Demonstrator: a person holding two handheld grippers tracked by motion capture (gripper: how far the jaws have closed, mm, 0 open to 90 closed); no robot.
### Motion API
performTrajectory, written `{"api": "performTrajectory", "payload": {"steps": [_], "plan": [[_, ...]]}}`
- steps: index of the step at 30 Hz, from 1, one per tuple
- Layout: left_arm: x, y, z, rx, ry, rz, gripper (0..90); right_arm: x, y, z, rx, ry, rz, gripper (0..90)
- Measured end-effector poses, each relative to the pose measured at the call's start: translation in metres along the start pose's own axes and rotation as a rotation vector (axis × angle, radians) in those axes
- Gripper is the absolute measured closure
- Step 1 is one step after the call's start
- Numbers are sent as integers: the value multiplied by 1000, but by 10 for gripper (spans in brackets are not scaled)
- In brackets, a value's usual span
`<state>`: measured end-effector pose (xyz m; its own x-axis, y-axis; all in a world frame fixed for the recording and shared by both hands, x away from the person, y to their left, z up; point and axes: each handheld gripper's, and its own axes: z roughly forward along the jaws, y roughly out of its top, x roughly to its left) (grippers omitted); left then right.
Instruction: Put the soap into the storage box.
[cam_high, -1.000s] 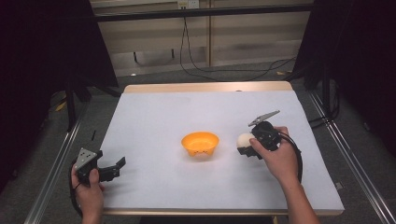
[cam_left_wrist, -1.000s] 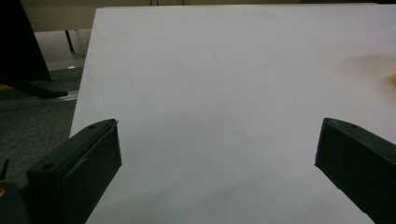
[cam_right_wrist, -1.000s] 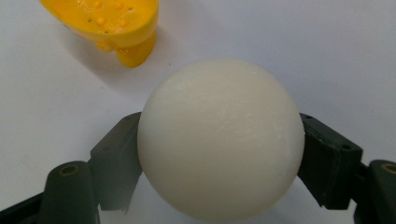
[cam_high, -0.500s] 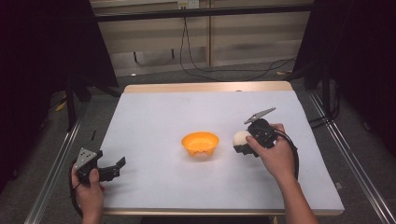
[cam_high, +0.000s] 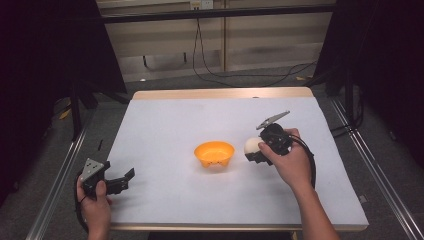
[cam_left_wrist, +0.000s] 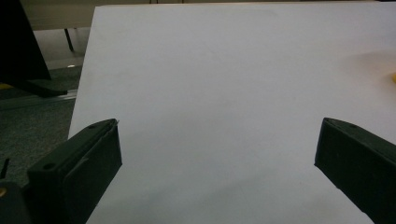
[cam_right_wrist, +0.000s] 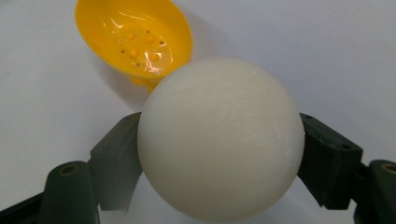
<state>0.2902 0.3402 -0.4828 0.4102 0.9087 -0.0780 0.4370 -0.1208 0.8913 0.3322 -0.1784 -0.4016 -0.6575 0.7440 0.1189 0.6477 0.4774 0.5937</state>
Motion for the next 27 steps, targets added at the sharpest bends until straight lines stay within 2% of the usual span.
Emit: {"api": "performTrajectory", "payload": {"steps": [14, 17, 18, 22, 27], "plan": [[0, 0, 0, 1, -1, -1, 4, 8, 16, 9, -9, 25, -32, 238], [0, 0, 0, 0, 0, 0, 4, 11, 18, 11, -1, 29, -17, 238], [0, 0, 0, 0, 0, 0, 4, 11, 19, 13, -6, 31, -33, 238], [0, 0, 0, 0, 0, 1, 4, 14, 23, 16, 4, 35, -28, 238], [0, 0, 0, 0, 1, 1, 4, 17, 30, 18, 5, 39, -50, 238]]}}
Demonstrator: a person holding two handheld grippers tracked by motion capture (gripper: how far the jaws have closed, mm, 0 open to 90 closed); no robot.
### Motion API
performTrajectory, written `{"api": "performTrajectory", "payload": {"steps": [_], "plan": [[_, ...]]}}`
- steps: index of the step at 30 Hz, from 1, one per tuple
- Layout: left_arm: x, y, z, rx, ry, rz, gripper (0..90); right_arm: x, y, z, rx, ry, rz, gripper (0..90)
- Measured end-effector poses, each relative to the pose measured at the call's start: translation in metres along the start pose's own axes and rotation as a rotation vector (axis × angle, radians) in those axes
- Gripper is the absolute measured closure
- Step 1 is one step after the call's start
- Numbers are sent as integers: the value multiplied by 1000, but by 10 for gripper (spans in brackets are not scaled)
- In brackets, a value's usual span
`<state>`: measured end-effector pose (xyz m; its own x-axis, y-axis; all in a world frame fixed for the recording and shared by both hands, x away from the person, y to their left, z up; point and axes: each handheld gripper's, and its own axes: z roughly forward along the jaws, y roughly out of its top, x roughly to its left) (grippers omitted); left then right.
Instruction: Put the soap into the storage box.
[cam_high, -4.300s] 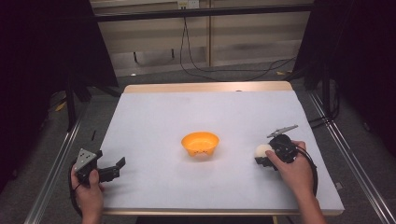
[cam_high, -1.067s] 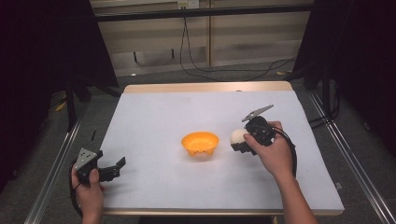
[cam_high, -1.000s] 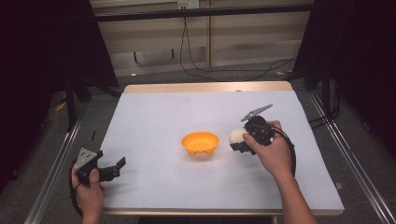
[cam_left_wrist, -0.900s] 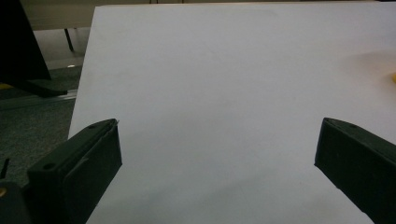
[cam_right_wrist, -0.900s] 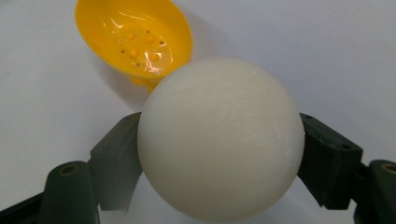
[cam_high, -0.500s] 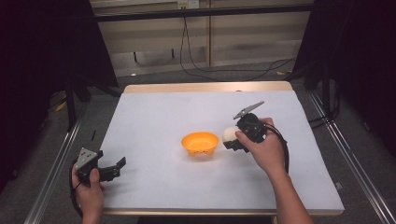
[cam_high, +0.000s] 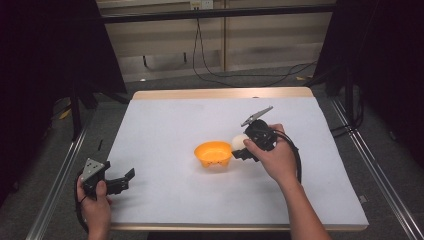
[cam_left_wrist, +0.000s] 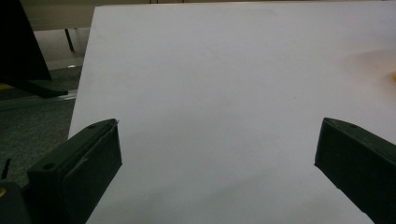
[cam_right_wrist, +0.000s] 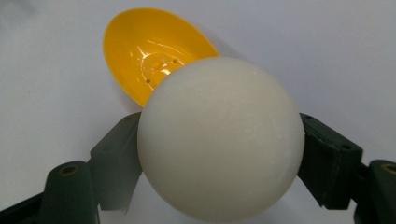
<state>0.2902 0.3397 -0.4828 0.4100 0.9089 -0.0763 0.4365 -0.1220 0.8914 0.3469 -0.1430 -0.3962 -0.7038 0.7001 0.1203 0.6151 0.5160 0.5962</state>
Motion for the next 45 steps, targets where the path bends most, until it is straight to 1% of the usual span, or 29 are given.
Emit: {"api": "performTrajectory", "payload": {"steps": [5, 6, 9, 14, 15, 16, 21, 23, 27, 39, 44, 45], "plan": [[0, 0, 0, -1, 1, 0, 4, 3, 5, 1, 3, 3, -1, 238], [0, 0, 0, -1, 3, 2, 4, 3, 6, 2, -1, 3, -8, 238], [0, 0, 0, -1, 1, 0, 4, 4, 9, 3, 3, 8, 1, 238], [0, 0, 0, -1, 2, 0, 4, 6, 12, 6, 3, 11, -16, 238], [0, 0, 0, 0, 2, 0, 4, 7, 13, 7, 8, 13, -11, 238], [0, 0, 0, 0, 3, 1, 4, 7, 14, 7, 4, 14, -22, 238], [0, 0, 0, -2, 3, 0, 4, 10, 19, 10, 9, 18, -20, 238], [0, 0, 0, 0, -2, -5, 4, 12, 21, 11, 3, 23, -26, 238], [0, 0, 0, 2, 0, -3, 4, 14, 23, 13, 9, 22, -30, 238], [0, 0, 0, 2, 1, -2, 4, 20, 31, 27, 12, 40, -36, 238], [0, 0, 0, 1, -3, -4, 4, 23, 34, 34, 28, 35, -39, 238], [0, 0, 0, 2, -1, -3, 4, 24, 35, 36, 28, 39, -32, 237]]}}
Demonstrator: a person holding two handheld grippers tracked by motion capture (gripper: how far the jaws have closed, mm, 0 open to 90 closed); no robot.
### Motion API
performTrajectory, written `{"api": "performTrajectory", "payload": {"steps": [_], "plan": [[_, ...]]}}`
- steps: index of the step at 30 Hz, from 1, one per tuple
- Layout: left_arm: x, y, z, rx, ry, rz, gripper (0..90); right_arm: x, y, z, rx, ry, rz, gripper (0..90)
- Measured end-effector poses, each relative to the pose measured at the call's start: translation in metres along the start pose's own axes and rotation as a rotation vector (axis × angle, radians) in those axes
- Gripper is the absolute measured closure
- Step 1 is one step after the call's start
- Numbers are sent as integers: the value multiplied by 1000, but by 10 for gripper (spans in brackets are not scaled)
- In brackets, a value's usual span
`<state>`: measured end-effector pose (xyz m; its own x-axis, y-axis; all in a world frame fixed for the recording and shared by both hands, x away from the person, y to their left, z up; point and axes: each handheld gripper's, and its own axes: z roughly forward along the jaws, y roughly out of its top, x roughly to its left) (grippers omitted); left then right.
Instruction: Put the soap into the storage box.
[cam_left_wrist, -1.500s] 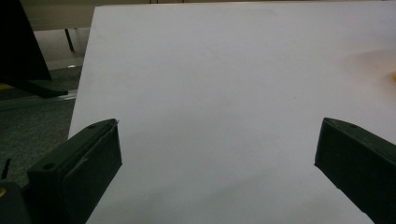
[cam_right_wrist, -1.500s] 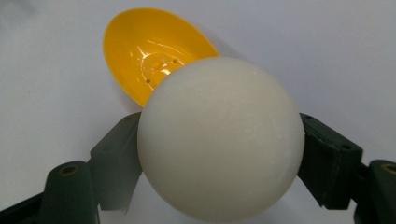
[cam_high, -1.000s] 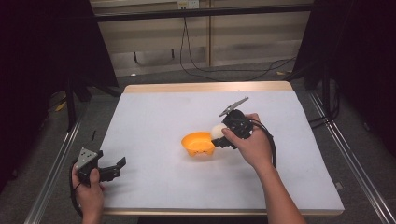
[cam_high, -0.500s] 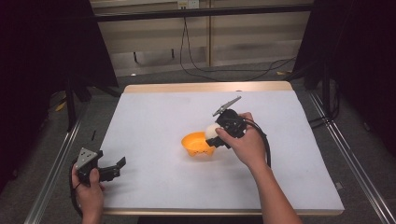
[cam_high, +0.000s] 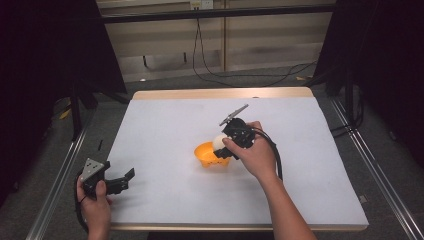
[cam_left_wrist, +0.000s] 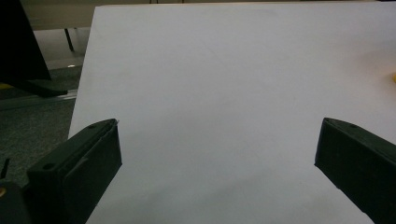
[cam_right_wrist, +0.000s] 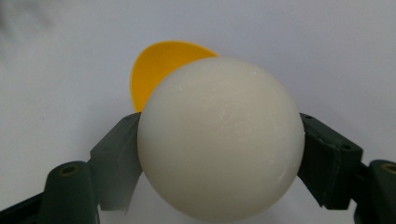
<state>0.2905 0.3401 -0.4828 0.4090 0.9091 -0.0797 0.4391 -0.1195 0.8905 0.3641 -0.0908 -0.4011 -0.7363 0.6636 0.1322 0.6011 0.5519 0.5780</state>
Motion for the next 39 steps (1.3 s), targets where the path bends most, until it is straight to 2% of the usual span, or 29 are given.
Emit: {"api": "performTrajectory", "payload": {"steps": [19, 39], "plan": [[0, 0, 0, 0, -2, -6, 3, 3, 10, 24, 35, 0, 31, 236], [0, 0, 0, -1, -2, -9, 3, 4, 10, 34, 57, 1, 32, 235]]}}
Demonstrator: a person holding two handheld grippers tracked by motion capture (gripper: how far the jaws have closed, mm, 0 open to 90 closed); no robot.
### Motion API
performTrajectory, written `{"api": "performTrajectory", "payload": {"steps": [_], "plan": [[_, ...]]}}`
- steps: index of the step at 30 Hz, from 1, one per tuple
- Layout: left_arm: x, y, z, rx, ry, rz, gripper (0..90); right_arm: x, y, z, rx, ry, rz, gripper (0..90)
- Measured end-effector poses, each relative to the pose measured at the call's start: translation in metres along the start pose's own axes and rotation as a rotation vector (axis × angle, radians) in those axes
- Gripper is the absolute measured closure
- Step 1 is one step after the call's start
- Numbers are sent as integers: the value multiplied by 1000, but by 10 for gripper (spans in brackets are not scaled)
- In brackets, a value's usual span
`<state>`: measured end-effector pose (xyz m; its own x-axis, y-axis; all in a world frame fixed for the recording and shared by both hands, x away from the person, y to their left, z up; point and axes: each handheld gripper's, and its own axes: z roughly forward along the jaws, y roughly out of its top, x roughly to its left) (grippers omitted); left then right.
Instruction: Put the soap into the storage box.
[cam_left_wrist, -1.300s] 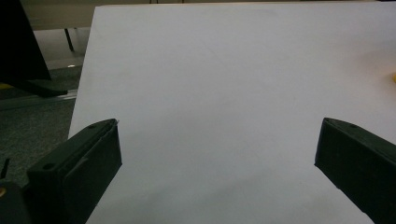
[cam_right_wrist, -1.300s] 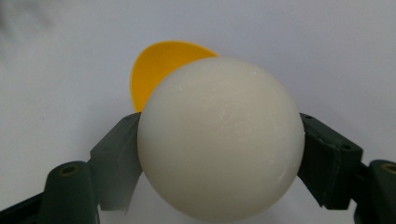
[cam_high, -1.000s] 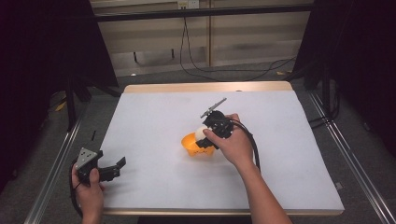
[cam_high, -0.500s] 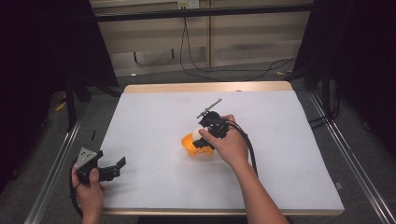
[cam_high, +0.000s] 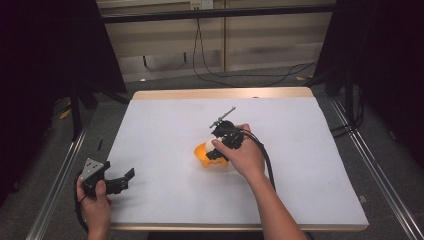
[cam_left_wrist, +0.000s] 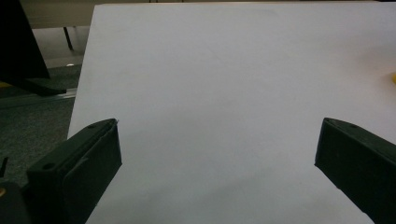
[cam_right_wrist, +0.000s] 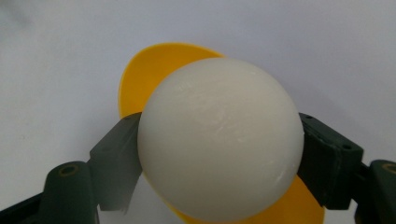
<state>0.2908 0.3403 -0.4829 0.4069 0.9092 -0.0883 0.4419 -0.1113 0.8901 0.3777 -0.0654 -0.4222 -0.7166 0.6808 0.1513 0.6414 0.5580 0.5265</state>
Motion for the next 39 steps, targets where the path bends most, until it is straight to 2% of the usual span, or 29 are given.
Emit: {"api": "performTrajectory", "payload": {"steps": [8, 17, 28, 34, 37, 39], "plan": [[0, 0, 0, 0, -4, -1, 3, 1, 0, 0, 4, 0, -7, 231], [0, 0, 0, -2, -5, -2, 2, -1, -2, -8, -24, 15, 15, 222], [0, 0, 0, 0, 0, 0, 2, -7, -11, -24, -87, -8, 16, 120], [0, 0, 0, 1, 1, 1, 2, -16, -22, -36, -136, -23, 45, 43], [0, 0, 0, 1, -2, 0, 2, -20, -29, -43, -157, -28, 70, 20], [0, 0, 0, 2, 2, 1, 2, -23, -34, -46, -176, -35, 71, 13]]}}
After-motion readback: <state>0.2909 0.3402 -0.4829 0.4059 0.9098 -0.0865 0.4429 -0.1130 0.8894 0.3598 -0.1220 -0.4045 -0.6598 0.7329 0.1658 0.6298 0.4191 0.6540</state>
